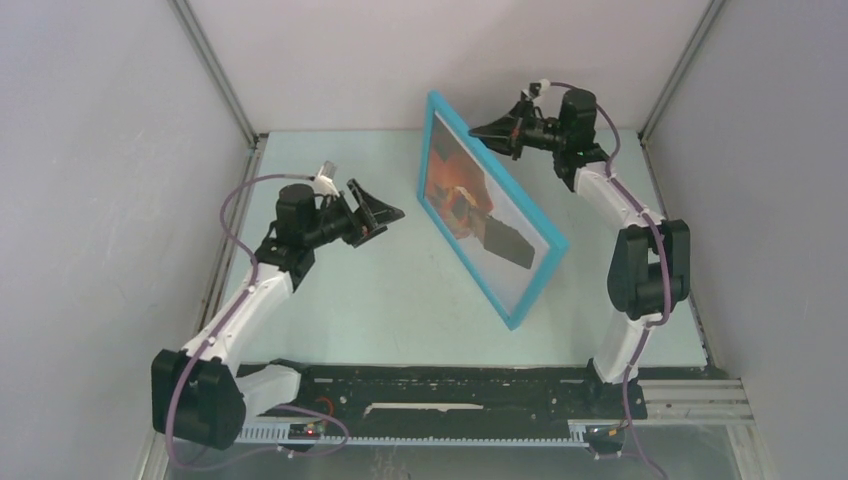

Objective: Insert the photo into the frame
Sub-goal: Turn over the photo frame at the center of the board.

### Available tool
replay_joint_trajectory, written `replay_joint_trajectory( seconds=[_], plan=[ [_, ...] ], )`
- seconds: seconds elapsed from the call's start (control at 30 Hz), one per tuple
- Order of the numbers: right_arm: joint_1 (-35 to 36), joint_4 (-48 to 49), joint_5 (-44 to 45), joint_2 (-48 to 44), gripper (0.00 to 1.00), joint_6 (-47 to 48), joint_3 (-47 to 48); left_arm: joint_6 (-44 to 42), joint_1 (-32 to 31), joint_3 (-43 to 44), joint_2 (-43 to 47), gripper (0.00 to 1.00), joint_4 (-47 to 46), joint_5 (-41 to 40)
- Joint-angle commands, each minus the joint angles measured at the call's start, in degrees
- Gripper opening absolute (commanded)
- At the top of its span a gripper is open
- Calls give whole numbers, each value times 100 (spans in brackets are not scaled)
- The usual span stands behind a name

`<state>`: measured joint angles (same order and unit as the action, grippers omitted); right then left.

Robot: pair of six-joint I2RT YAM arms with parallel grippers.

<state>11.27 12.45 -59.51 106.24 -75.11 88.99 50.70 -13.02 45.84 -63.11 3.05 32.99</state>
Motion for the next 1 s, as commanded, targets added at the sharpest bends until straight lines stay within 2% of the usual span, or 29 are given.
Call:
replay_joint_trajectory(
  seconds=[0.0,0.23,0.33,0.37,0.5,0.6,0.73,0.87,0.9,0.97],
  plan=[
    [-547,462,-363,-21,0,-26,-365,232,-26,-16,-604,89,-262,159],
    [-1069,1246,-688,305,0,-220,-955,1159,-26,-257,-1962,88,-1646,108],
    [-1215,1923,-771,511,0,-585,-1231,1431,-56,-235,-2488,86,-2090,112],
    [-1279,2442,-734,571,0,-810,-1379,1517,-66,-234,-2644,85,-2251,145],
    [-1363,3493,-748,866,0,-1352,-1604,1625,-122,-208,-3114,85,-2461,312],
    [-1417,3826,-770,1132,0,-1501,-1634,1642,-123,-402,-3250,85,-2477,156],
    [-1486,3962,-749,1587,0,-1480,-1532,1635,-124,-858,-3147,85,-2728,-80],
    [-1459,3868,-831,1953,0,-1281,-1299,1320,-122,-922,-3002,85,-2731,58],
    [-1439,3675,-865,1951,0,-1082,-1287,1237,-122,-913,-2902,85,-2733,115],
    [-1386,2561,-844,1763,4,-135,-1257,833,-123,-866,-2539,86,-2370,34]
  ],
)
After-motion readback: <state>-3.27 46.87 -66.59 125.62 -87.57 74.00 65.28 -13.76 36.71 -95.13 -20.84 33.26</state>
